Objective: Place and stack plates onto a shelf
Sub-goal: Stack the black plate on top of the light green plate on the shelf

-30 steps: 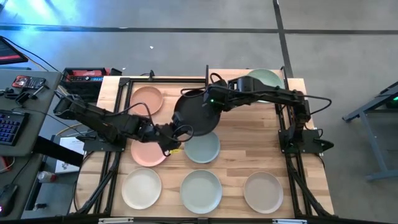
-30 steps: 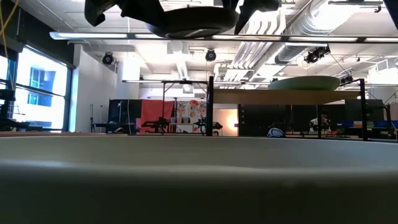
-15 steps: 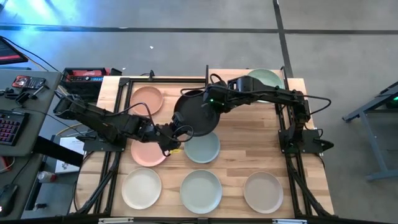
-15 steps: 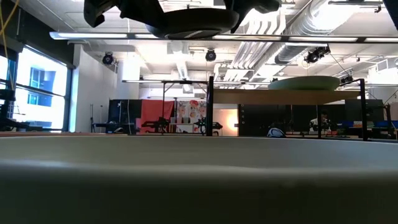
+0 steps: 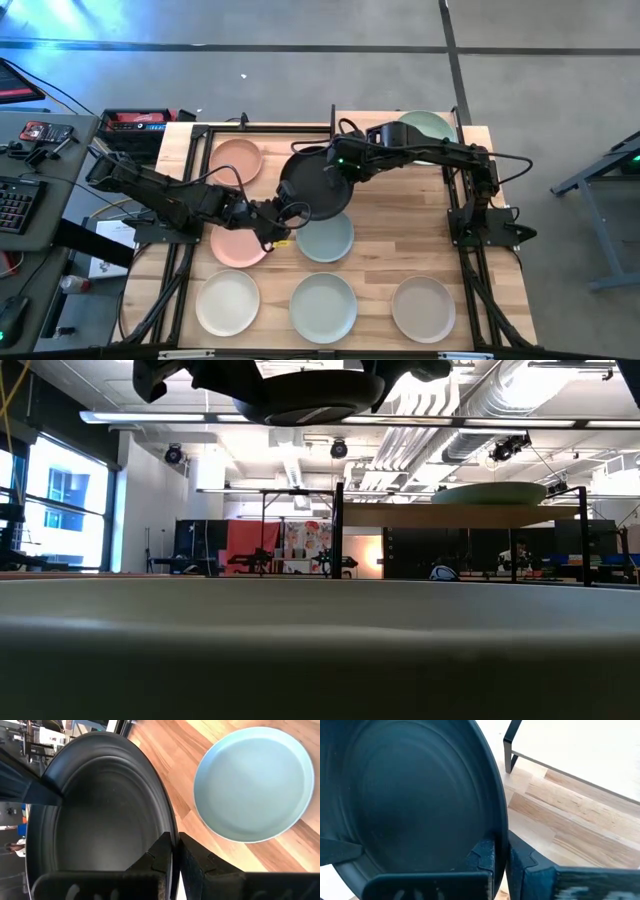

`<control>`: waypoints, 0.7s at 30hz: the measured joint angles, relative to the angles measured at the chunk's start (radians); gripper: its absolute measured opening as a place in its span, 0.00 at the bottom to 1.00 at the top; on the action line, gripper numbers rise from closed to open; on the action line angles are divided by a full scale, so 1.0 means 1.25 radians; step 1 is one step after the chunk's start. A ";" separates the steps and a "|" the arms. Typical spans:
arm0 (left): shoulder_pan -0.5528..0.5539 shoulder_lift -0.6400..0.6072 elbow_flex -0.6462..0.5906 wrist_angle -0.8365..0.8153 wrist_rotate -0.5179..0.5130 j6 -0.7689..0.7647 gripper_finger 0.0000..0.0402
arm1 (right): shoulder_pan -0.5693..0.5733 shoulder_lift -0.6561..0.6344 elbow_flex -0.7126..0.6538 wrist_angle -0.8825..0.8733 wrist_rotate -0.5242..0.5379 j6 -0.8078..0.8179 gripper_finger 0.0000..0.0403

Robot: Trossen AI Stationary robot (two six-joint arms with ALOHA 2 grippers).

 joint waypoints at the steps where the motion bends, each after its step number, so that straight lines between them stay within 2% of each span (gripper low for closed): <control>1: 0.000 0.000 0.000 0.000 0.002 -0.009 0.05 | 0.000 0.000 0.000 0.000 -0.001 0.002 0.00; 11: 0.001 0.000 0.000 -0.015 0.006 -0.044 0.07 | 0.001 0.000 0.000 0.003 -0.002 0.012 0.00; 21: -0.001 0.000 0.000 -0.014 -0.008 -0.137 0.23 | 0.001 0.000 0.000 -0.002 -0.006 0.019 0.00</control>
